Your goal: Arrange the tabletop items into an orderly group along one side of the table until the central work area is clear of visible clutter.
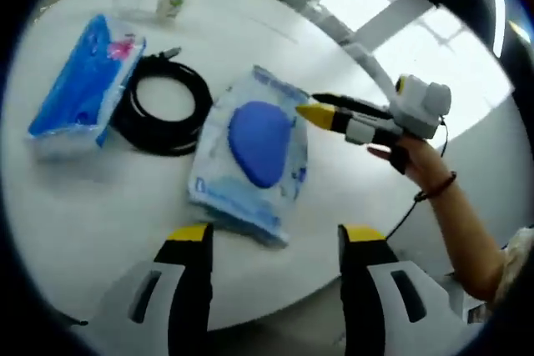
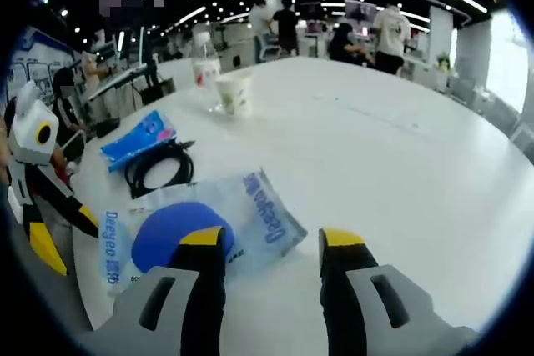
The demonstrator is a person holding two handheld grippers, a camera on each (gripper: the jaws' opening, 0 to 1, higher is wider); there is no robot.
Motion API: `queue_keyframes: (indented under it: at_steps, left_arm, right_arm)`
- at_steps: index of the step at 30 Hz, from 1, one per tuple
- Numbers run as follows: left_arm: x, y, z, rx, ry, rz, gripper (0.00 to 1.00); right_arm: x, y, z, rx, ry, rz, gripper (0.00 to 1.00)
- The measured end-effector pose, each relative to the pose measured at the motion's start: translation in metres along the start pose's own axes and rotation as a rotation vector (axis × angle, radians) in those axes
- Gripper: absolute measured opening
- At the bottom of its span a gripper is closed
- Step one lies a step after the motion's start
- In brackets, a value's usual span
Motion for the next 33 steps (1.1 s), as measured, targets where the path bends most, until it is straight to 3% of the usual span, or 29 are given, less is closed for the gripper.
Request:
queue_keyframes:
  at_steps: [13, 24, 33]
  left_arm:
    - [-0.003, -0.011, 0.003, 0.03, 0.134, -0.002, 0.43]
    - [-0.016, -0.015, 0.004, 0.024, 0.144, -0.06, 0.15]
    - [-0.016, -0.017, 0.005, 0.011, 0.151, -0.061, 0.1]
  right_arm:
    - [0.006, -0.014, 0.004, -0.028, 0.022, 0.004, 0.26]
    - [0.006, -0.013, 0.006, -0.048, 0.043, 0.015, 0.19]
    - [0.008, -0.01, 0.006, -0.038, -0.011, 0.016, 0.1]
Point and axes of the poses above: the point that each gripper's makers call its tool centre point, and the gripper's own axes: y roughly backward along the fingers, x roughly to its right, z roughly out of its underside, the point moved 9 cm from there along y, roughly backward along the fingers, and after that the axes turned 10 degrees about y, right-handed, at the moved point
